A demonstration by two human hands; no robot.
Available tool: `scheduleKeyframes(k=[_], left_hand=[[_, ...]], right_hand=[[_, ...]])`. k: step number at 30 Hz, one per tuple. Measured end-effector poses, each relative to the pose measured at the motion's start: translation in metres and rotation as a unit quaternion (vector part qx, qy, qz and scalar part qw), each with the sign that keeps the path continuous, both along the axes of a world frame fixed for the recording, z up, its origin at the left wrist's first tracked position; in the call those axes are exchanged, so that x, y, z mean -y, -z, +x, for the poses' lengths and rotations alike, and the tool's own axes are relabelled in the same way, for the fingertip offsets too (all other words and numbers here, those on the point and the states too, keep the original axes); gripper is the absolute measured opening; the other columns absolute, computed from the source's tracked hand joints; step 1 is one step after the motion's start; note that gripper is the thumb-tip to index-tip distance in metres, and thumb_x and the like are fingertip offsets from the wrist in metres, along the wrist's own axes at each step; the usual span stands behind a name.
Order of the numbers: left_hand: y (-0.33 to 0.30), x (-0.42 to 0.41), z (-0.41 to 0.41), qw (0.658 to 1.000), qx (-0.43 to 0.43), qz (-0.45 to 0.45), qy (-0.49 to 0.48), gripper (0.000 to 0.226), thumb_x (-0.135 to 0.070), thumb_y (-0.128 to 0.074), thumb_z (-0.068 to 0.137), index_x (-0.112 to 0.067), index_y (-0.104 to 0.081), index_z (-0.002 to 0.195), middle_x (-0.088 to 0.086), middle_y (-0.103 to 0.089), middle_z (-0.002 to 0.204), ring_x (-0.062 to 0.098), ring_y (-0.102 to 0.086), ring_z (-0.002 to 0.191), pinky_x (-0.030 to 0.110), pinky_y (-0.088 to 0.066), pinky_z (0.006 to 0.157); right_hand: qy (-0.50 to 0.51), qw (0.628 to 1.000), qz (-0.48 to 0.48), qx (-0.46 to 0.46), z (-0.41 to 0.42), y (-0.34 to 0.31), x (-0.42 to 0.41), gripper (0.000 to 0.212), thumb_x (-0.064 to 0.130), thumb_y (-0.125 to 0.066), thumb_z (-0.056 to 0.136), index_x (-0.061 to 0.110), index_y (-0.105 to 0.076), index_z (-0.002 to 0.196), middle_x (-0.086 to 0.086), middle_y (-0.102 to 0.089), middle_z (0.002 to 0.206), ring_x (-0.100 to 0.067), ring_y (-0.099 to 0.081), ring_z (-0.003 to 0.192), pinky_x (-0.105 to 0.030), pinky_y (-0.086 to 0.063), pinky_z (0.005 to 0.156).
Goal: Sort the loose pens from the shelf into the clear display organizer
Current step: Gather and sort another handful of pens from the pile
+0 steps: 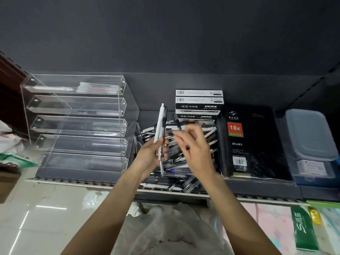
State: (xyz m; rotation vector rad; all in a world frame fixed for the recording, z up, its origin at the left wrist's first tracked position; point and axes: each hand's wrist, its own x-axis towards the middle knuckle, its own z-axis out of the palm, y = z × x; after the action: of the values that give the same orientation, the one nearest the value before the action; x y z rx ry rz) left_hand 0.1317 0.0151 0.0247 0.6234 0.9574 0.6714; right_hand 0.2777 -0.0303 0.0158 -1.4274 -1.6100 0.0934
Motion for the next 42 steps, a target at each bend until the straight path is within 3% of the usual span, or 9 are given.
scheduleKeyframes(k=[4,11,14,19,22,25,29,36,42], left_hand=[[-0.002,0.015,0.013,0.999,-0.006,-0.004,-0.033,0.027,-0.015,-0.044,0.098,0.001,-0.055,0.116,0.007,-0.067,0.089,0.015,-0.063,0.084,0.029,-0.051,0.072],[-0.004,0.018,0.005,0.998,0.023,-0.018,-0.055,0.027,-0.017,-0.043,0.101,-0.005,-0.059,0.120,0.006,-0.071,0.096,0.014,-0.068,0.086,0.026,-0.055,0.072],[-0.003,0.016,-0.001,0.999,-0.029,0.029,-0.033,0.022,-0.016,-0.043,0.100,-0.009,-0.062,0.109,0.002,-0.066,0.078,0.014,-0.060,0.074,0.024,-0.050,0.070],[0.003,0.010,-0.023,0.977,-0.133,0.163,0.039,0.014,-0.018,-0.042,0.101,-0.020,-0.056,0.098,0.001,-0.055,0.080,0.008,-0.045,0.061,0.022,-0.040,0.059],[-0.002,0.006,-0.039,0.974,-0.105,0.180,0.084,0.014,-0.017,-0.040,0.101,-0.016,-0.053,0.105,-0.009,-0.059,0.080,0.006,-0.044,0.059,0.018,-0.041,0.056],[-0.007,0.003,-0.051,0.962,-0.090,0.202,0.158,0.016,-0.016,-0.039,0.101,-0.011,-0.052,0.109,-0.016,-0.060,0.064,0.004,-0.046,0.057,0.016,-0.041,0.056],[-0.011,-0.008,-0.066,0.982,-0.027,0.111,0.153,0.022,-0.010,-0.045,0.098,-0.005,-0.054,0.118,-0.008,-0.068,0.076,0.007,-0.056,0.059,0.022,-0.050,0.059],[-0.014,-0.023,-0.075,0.985,0.079,-0.046,0.144,0.017,-0.014,-0.050,0.095,-0.012,-0.058,0.109,0.008,-0.068,0.086,0.016,-0.061,0.058,0.029,-0.056,0.057],[-0.012,-0.033,-0.077,0.986,0.089,-0.041,0.135,0.014,-0.009,-0.048,0.096,-0.008,-0.059,0.105,0.006,-0.071,0.088,0.016,-0.068,0.070,0.029,-0.057,0.061]], right_hand=[[-0.045,0.998,-0.045,0.016,-0.026,0.016,0.013,0.032,0.018,-0.050,0.094,0.001,-0.062,0.118,-0.006,-0.038,0.121,-0.010,-0.050,0.099,-0.019,-0.048,0.091],[-0.071,0.985,-0.128,0.089,-0.038,0.025,0.024,0.056,0.041,-0.027,0.101,0.005,-0.039,0.141,-0.009,-0.035,0.143,-0.020,-0.031,0.137,-0.036,-0.022,0.116],[-0.062,0.985,-0.131,0.095,-0.044,0.023,0.025,0.053,0.039,-0.022,0.102,0.007,-0.042,0.140,-0.007,-0.045,0.142,-0.015,-0.033,0.137,-0.034,-0.013,0.118],[0.061,0.971,-0.144,-0.181,-0.049,0.002,0.012,0.044,0.045,-0.041,0.097,0.022,-0.046,0.133,0.004,-0.058,0.121,-0.005,-0.046,0.118,-0.013,-0.030,0.100],[0.024,0.845,-0.270,-0.460,-0.048,-0.019,-0.020,0.069,0.039,-0.061,0.087,0.028,-0.025,0.145,0.003,-0.051,0.131,-0.005,-0.053,0.112,-0.019,-0.043,0.092],[-0.066,0.760,-0.309,-0.568,-0.053,-0.028,-0.048,0.078,0.030,-0.068,0.082,0.035,-0.021,0.144,-0.008,-0.061,0.124,-0.023,-0.062,0.109,-0.033,-0.051,0.088],[-0.104,0.798,-0.304,-0.510,-0.068,-0.039,-0.062,0.035,0.012,-0.056,0.093,0.014,-0.044,0.126,-0.013,-0.068,0.109,-0.028,-0.068,0.096,-0.037,-0.056,0.076],[-0.109,0.807,-0.348,-0.464,-0.080,-0.039,-0.075,0.022,0.006,-0.063,0.088,0.012,-0.050,0.104,-0.010,-0.068,0.093,-0.021,-0.070,0.087,-0.027,-0.055,0.064],[-0.099,0.820,-0.361,-0.433,-0.085,-0.032,-0.086,0.026,0.002,-0.065,0.085,0.005,-0.049,0.106,-0.011,-0.069,0.103,-0.027,-0.067,0.097,-0.040,-0.053,0.091]])
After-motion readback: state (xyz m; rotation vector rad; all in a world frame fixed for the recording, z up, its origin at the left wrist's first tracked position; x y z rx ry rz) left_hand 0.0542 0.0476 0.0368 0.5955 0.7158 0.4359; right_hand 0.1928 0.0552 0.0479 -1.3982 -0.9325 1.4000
